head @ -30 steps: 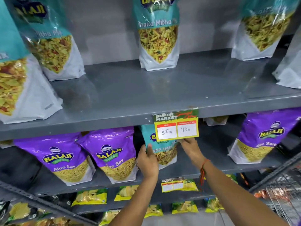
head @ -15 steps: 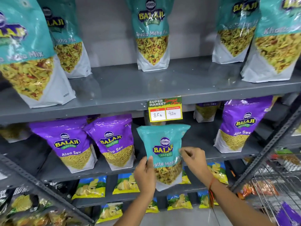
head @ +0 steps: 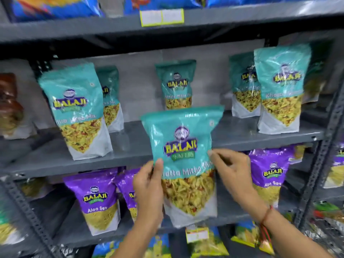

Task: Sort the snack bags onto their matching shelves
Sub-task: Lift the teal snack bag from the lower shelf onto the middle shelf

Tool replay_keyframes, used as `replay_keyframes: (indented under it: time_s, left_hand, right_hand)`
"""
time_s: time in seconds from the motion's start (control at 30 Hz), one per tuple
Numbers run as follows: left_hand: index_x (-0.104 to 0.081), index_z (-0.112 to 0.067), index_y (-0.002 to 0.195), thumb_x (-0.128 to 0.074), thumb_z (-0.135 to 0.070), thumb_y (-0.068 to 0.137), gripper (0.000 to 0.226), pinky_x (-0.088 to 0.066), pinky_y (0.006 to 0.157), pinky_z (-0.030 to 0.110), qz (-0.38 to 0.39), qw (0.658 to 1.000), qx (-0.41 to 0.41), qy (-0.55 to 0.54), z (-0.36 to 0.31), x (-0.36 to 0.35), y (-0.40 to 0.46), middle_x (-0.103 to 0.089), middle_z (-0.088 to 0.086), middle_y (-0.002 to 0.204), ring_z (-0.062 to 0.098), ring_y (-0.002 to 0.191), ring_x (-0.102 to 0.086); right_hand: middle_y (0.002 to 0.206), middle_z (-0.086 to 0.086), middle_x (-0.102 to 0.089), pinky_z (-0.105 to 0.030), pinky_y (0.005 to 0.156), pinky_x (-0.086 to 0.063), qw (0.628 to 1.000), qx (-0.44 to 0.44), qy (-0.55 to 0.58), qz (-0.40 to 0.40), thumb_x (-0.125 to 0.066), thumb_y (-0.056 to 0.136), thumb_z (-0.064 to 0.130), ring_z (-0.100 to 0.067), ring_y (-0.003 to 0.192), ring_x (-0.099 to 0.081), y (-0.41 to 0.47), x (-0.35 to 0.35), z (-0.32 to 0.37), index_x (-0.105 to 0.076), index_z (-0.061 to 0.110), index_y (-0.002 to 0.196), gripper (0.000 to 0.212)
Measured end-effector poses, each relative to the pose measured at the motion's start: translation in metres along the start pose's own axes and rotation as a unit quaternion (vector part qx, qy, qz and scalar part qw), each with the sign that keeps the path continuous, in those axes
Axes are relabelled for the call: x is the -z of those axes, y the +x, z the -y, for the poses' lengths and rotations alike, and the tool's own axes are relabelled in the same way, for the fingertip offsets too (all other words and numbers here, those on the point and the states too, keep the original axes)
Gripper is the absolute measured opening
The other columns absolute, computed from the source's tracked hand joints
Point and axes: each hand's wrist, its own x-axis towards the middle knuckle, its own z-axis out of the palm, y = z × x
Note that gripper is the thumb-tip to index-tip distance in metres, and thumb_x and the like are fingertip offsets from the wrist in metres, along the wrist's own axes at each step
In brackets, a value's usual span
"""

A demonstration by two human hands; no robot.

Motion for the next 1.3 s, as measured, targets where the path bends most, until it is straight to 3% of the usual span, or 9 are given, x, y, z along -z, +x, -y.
replay_keyframes:
  time_s: [0.1, 0.23, 0.43, 0.6, 0.73, 0.87, 0.97, 1.03, 1.3]
  left_hand:
    - [-0.051, 0.011, 0.074, -0.057, -0.02, 0.095, 0.037, -0.031, 0.064, 0.033, 0.022, 0.998, -0.059, 0.0, -0.033, -0.018, 0.059, -0.045, 0.007, 0.073, 0.014, 0.073, -0.037]
    - [-0.063, -0.008, 0.076, -0.057, -0.022, 0.094, 0.024, -0.041, 0.067, 0.032, 0.033, 0.998, -0.05, 0.008, -0.046, -0.038, 0.132, -0.06, 0.005, 0.08, 0.015, 0.078, -0.05]
    - [-0.073, -0.018, 0.082, -0.056, -0.02, 0.095, 0.022, -0.055, 0.074, 0.032, 0.018, 0.999, -0.024, 0.037, -0.027, -0.049, 0.187, -0.077, 0.0, 0.085, 0.014, 0.081, -0.07]
    - [-0.071, -0.007, 0.083, -0.058, -0.025, 0.094, 0.025, -0.051, 0.077, 0.038, 0.011, 0.998, -0.009, 0.061, 0.004, -0.043, 0.209, -0.074, 0.004, 0.085, 0.021, 0.082, -0.065]
    - [-0.065, 0.004, 0.092, -0.058, -0.027, 0.094, 0.032, -0.05, 0.076, 0.036, 0.034, 0.998, -0.025, 0.057, 0.01, -0.039, 0.214, -0.071, 0.007, 0.088, 0.02, 0.084, -0.063]
    - [-0.066, -0.02, 0.111, -0.071, -0.044, 0.078, 0.041, -0.054, 0.08, 0.021, 0.133, 0.987, 0.016, 0.094, 0.015, -0.022, 0.211, -0.075, -0.006, 0.106, 0.005, 0.098, -0.07]
    - [-0.046, -0.036, 0.131, -0.084, -0.063, 0.052, 0.091, -0.044, 0.104, 0.034, 0.232, 0.936, 0.072, 0.255, 0.035, 0.008, 0.211, -0.063, -0.017, 0.128, 0.006, 0.119, -0.058]
    - [-0.047, -0.039, 0.127, -0.084, -0.068, 0.044, 0.095, -0.045, 0.106, 0.038, 0.275, 0.89, 0.084, 0.354, 0.048, 0.023, 0.206, -0.061, -0.019, 0.129, 0.004, 0.119, -0.058]
    - [-0.063, -0.031, 0.109, -0.072, -0.084, 0.034, 0.092, -0.057, 0.089, 0.035, 0.248, 0.853, 0.021, 0.459, 0.053, 0.016, 0.2, -0.074, -0.016, 0.11, 0.001, 0.097, -0.069]
  right_hand:
    - [0.065, -0.024, -0.067, -0.039, 0.06, -0.049, 0.997, 0.036, 0.036, -0.054, -0.061, 0.085, 0.037, -0.004, 0.068, -0.049, 0.059, -0.008, 0.029, -0.073, -0.005, 0.074, 0.045]
    - [0.055, -0.019, -0.048, -0.047, 0.057, -0.044, 0.992, 0.074, 0.045, -0.089, -0.061, 0.088, 0.03, -0.01, 0.067, -0.039, 0.123, -0.031, 0.032, -0.061, -0.012, 0.068, 0.046]
    - [0.052, -0.004, -0.028, -0.032, 0.054, -0.022, 0.995, 0.068, 0.013, -0.072, -0.063, 0.091, 0.018, -0.011, 0.056, -0.025, 0.167, -0.063, 0.003, -0.042, 0.002, 0.052, 0.048]
    - [0.072, -0.021, -0.074, -0.047, 0.063, -0.054, 0.998, 0.005, 0.038, -0.043, -0.059, 0.091, 0.033, -0.02, 0.062, -0.062, 0.179, -0.088, -0.031, -0.073, -0.002, 0.078, 0.04]
    - [0.088, -0.018, -0.079, -0.053, 0.076, -0.06, 0.996, -0.024, 0.08, -0.043, -0.061, 0.095, 0.027, -0.039, 0.091, -0.071, 0.179, -0.092, -0.035, -0.077, 0.003, 0.089, 0.029]
    - [0.119, -0.004, -0.074, -0.025, 0.077, -0.06, 0.974, -0.124, 0.178, 0.072, -0.069, 0.088, 0.042, -0.026, 0.112, -0.07, 0.173, -0.085, -0.043, -0.066, 0.015, 0.121, 0.043]
    - [0.14, 0.012, -0.058, -0.034, 0.106, -0.05, 0.954, -0.144, 0.105, 0.24, -0.085, 0.064, 0.055, -0.009, 0.125, -0.061, 0.16, -0.074, -0.058, -0.04, 0.036, 0.14, 0.09]
    - [0.14, 0.015, -0.059, -0.036, 0.113, -0.046, 0.936, -0.138, 0.043, 0.322, -0.089, 0.06, 0.047, -0.005, 0.127, -0.059, 0.15, -0.07, -0.064, -0.033, 0.046, 0.138, 0.095]
    - [0.132, 0.017, -0.066, -0.035, 0.109, -0.05, 0.939, -0.119, -0.058, 0.317, -0.09, 0.063, 0.04, -0.004, 0.121, -0.062, 0.144, -0.064, -0.066, -0.043, 0.04, 0.139, 0.09]
